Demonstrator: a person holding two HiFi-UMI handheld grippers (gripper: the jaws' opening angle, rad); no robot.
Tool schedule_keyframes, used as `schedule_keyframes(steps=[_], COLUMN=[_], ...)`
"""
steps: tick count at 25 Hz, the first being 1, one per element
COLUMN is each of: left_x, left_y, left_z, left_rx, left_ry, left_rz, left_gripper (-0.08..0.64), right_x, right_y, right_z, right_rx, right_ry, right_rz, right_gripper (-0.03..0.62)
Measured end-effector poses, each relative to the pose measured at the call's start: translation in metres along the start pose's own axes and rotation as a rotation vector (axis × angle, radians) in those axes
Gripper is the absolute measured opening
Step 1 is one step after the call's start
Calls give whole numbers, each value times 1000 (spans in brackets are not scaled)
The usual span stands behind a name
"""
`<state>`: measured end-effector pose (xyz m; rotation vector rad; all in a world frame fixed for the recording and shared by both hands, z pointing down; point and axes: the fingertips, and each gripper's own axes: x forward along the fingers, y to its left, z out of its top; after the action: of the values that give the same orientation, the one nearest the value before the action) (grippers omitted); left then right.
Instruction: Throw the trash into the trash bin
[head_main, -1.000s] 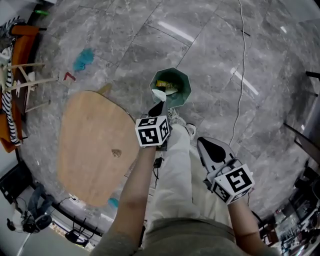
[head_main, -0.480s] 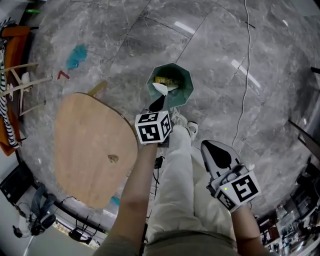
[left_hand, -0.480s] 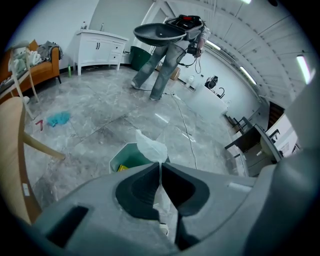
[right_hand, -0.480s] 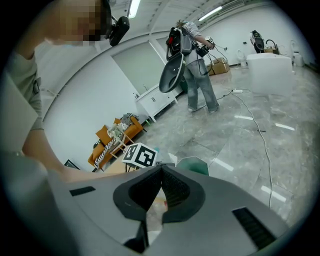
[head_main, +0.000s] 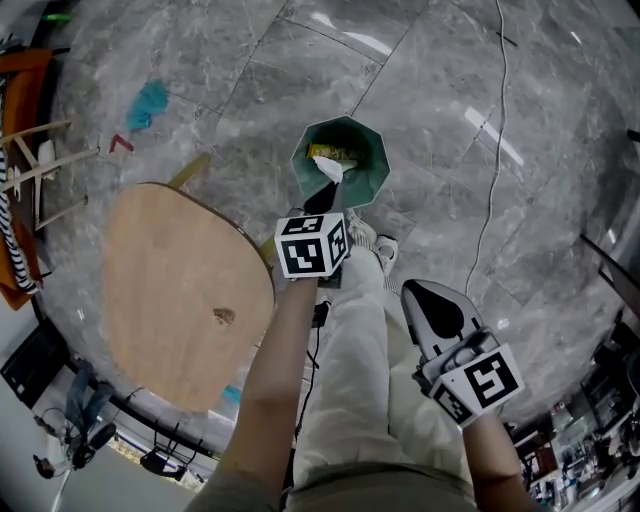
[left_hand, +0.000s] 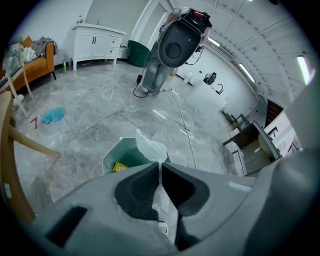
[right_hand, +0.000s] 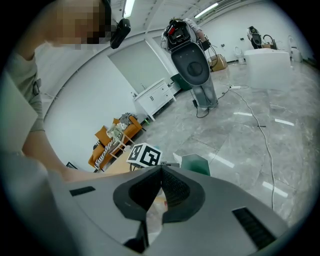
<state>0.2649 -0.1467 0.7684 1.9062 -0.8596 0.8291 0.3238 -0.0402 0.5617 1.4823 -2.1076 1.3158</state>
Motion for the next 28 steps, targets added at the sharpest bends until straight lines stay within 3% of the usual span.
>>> schedule_keyframes(steps=[4, 6, 8, 12, 28], left_x=[2, 3, 3, -4, -44], left_y=[-4, -8, -11, -11, -29], left_z=[2, 1, 0, -3, 7], left_rx=[26, 36, 53, 87, 69], left_ry=[9, 23, 38, 40, -7], left_rz=[-10, -36, -40, -16, -21], left_gripper=[34, 155, 204, 208, 207], right_x=[1, 1, 1, -3, -18], right_y=[3, 6, 8, 13, 41], right_z=[3, 4, 5, 7, 21], right_rx=[13, 9, 4, -7, -70], right_ry=[-7, -11, -9, -9, -26], right_rz=[9, 16, 21, 27, 69], right_gripper=[8, 8, 8, 8, 8])
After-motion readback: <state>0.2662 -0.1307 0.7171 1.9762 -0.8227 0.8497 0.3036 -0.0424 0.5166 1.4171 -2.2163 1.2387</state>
